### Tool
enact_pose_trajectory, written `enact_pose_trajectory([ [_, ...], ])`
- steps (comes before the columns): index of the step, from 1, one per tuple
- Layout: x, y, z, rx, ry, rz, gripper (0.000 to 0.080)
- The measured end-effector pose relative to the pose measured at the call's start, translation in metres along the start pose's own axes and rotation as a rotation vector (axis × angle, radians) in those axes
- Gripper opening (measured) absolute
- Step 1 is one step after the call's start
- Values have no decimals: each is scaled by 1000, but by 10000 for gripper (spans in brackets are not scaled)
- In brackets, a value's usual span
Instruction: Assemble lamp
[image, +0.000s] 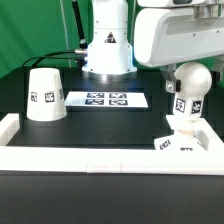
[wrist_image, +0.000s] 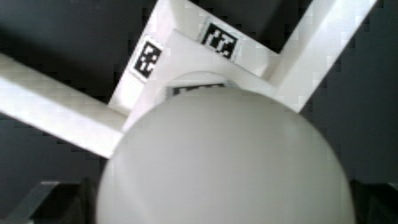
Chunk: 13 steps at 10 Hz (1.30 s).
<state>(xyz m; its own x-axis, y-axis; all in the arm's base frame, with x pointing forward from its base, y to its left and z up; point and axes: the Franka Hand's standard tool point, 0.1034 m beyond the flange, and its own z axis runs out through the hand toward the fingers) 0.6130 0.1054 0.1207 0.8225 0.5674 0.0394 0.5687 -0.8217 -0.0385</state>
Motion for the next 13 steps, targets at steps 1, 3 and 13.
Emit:
enact_pose_trajectory([
  [1,-1,1,0,0,0,-14,698],
  [3,-1,2,0,0,0,-10,664],
  [13,-2,4,0,2,11,574,580],
])
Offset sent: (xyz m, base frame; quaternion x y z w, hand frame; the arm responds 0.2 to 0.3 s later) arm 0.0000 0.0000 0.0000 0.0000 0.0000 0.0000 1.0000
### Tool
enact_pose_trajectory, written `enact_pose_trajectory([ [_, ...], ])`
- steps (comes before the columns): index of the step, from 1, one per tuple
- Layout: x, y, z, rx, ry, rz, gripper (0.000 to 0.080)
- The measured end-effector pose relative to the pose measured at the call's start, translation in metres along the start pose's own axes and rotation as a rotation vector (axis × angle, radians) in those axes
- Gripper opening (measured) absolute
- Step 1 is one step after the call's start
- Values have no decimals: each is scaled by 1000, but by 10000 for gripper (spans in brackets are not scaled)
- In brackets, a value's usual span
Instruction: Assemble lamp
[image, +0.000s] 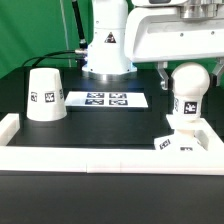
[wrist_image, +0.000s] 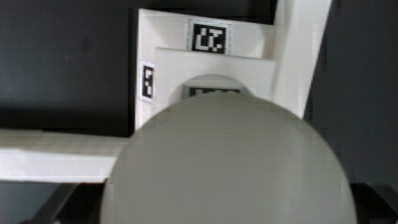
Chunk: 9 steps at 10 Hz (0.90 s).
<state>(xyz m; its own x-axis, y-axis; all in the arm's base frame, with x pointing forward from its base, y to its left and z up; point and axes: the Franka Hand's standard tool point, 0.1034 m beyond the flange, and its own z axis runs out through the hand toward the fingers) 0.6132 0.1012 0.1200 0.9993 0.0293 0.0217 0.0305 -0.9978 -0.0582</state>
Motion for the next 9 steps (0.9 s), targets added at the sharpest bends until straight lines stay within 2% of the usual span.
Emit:
enact_pose_trajectory([
  [6,2,4,0,12,3,557,580],
  [9,0,1,1,12,-9,825,580],
])
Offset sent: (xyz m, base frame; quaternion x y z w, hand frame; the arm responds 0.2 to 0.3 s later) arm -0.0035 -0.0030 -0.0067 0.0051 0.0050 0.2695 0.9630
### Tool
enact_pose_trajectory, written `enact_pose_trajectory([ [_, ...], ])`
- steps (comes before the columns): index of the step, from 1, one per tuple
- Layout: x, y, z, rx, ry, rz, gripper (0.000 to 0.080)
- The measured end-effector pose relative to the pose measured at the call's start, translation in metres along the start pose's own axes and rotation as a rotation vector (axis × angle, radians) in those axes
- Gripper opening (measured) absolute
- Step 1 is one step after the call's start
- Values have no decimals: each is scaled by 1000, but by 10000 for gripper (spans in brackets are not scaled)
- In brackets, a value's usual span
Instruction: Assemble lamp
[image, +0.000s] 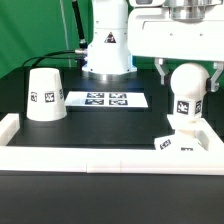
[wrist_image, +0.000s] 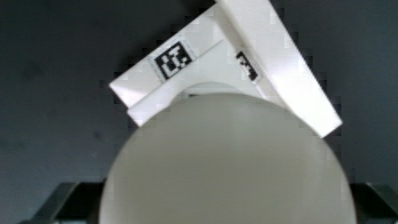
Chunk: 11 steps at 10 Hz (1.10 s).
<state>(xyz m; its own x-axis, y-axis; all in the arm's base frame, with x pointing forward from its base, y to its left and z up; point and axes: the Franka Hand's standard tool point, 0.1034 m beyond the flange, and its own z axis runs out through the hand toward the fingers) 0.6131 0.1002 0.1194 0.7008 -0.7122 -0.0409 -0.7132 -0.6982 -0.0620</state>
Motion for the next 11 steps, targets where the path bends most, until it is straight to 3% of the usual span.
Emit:
enact_pose_trajectory([
  [6,-5,-1,2,4,-21,368,580],
  [9,-5,-2,2,3,-25,232,687],
  [11,-5,-2,4,2,-26,22,696],
])
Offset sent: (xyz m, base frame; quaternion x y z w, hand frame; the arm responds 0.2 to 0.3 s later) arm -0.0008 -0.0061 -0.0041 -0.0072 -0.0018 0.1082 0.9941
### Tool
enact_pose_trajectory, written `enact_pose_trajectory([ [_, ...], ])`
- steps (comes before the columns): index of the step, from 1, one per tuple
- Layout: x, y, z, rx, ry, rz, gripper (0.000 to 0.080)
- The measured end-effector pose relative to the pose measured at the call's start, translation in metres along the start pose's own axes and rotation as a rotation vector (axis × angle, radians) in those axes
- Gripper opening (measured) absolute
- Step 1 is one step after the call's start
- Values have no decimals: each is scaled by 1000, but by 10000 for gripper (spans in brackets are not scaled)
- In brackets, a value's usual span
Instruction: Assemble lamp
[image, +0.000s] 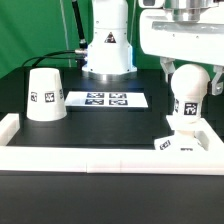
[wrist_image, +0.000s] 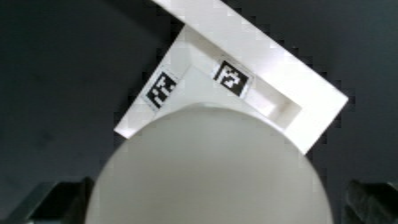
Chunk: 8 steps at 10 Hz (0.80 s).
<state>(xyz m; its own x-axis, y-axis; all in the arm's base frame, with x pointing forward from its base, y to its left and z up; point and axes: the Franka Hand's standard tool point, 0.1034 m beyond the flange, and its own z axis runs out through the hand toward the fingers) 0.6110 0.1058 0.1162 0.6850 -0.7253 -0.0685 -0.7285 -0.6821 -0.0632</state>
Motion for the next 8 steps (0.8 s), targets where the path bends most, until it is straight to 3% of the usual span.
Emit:
enact_pose_trajectory([
  [6,1,0,1,-3,0,-508,698],
  [8,2,2,3,-27,9,-735,698],
])
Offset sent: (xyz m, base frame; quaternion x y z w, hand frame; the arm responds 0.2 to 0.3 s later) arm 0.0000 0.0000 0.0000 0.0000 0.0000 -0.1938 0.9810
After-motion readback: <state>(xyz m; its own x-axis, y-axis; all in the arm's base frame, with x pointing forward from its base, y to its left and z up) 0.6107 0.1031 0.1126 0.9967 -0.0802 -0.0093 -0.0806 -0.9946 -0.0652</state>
